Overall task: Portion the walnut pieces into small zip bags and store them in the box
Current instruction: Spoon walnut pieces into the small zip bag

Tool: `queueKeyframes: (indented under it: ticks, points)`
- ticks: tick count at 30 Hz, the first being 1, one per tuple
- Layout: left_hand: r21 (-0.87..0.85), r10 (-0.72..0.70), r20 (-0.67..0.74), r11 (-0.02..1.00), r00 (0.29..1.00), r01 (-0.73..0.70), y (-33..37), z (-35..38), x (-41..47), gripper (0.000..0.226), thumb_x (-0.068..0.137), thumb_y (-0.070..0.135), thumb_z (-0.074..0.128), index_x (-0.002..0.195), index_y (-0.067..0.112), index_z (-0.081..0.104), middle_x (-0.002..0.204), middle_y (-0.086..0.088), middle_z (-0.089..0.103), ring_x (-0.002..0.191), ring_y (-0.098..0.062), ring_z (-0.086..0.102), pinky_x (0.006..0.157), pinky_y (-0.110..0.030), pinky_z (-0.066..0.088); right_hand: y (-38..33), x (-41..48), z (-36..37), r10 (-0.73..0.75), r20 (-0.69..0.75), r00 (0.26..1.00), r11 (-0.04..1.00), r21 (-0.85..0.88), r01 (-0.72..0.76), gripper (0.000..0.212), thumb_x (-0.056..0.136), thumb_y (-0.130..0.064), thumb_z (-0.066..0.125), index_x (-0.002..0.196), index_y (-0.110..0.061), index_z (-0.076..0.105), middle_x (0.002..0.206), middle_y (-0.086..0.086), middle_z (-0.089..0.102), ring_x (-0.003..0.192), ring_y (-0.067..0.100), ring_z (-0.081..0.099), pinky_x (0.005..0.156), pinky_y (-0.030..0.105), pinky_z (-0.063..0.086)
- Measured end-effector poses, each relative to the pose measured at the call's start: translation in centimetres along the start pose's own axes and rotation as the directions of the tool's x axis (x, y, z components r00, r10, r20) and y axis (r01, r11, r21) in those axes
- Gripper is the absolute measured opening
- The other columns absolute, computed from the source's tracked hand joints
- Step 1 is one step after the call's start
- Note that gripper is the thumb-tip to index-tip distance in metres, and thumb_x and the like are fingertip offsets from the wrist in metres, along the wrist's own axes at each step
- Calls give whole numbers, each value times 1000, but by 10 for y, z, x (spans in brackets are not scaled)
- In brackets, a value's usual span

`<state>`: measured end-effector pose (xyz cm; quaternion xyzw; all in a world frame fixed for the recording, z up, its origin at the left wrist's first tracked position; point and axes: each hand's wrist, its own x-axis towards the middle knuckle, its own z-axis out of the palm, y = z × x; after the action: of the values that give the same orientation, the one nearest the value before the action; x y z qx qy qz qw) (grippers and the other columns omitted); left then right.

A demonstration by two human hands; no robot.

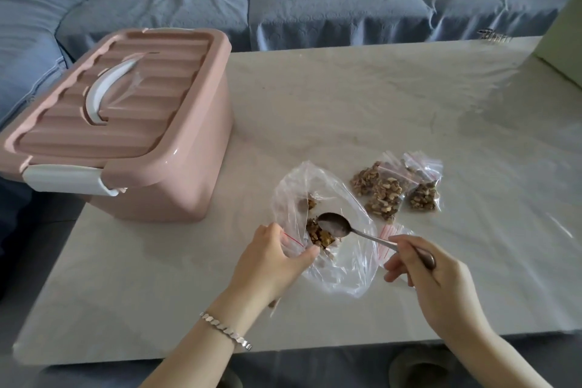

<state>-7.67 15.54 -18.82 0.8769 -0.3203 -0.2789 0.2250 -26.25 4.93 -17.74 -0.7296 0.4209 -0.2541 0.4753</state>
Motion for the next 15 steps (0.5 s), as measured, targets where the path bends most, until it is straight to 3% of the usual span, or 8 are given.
queueKeyframes:
  ticks: [4, 7, 10, 12, 15]
  points:
    - [-53, -17, 47, 998, 999, 19, -2, 2, 2, 57, 74, 65, 57, 106, 19, 49, 105, 8, 49, 88, -7, 54, 63, -22, 38, 4, -12, 3, -22, 9, 1000, 998, -56, 23, 30, 91, -9, 47, 86, -37, 58, 72, -11, 68, 57, 9, 64, 55, 12, 46]
    - [-130, -25, 70, 991, 997, 34, -1, 5, 2, 49, 74, 62, 61, 100, 21, 51, 102, 9, 53, 85, -3, 54, 62, -19, 36, 5, -18, 11, -12, 58, 998, 998, -57, 15, 18, 88, -26, 44, 87, -38, 57, 71, -13, 68, 58, 5, 64, 58, 11, 47]
    - [-212, -33, 58, 976, 998, 44, -2, 7, 2, 39, 74, 56, 65, 88, 23, 52, 96, 7, 57, 81, -2, 56, 59, -18, 36, 8, -19, 21, 147, 74, 986, 985, 81, -153, 21, 94, -16, 43, 90, -25, 62, 67, -2, 69, 55, 13, 65, 50, 17, 45]
    - [-242, -41, 56, 969, 998, 53, -2, 7, 3, 38, 73, 55, 66, 88, 23, 52, 94, 7, 59, 82, -3, 57, 61, -19, 38, 6, -14, 24, 277, 101, 956, 922, 251, -294, 22, 95, -8, 42, 92, -10, 64, 61, 8, 68, 52, 22, 65, 45, 19, 42]
    - [-268, -49, 54, 961, 997, 61, -2, 5, 3, 37, 75, 54, 65, 90, 22, 52, 92, 8, 60, 82, -2, 57, 61, -18, 38, 0, -8, 22, 399, 169, 901, 815, 384, -433, 22, 96, -8, 43, 91, -3, 64, 60, 13, 67, 51, 25, 65, 45, 21, 42]
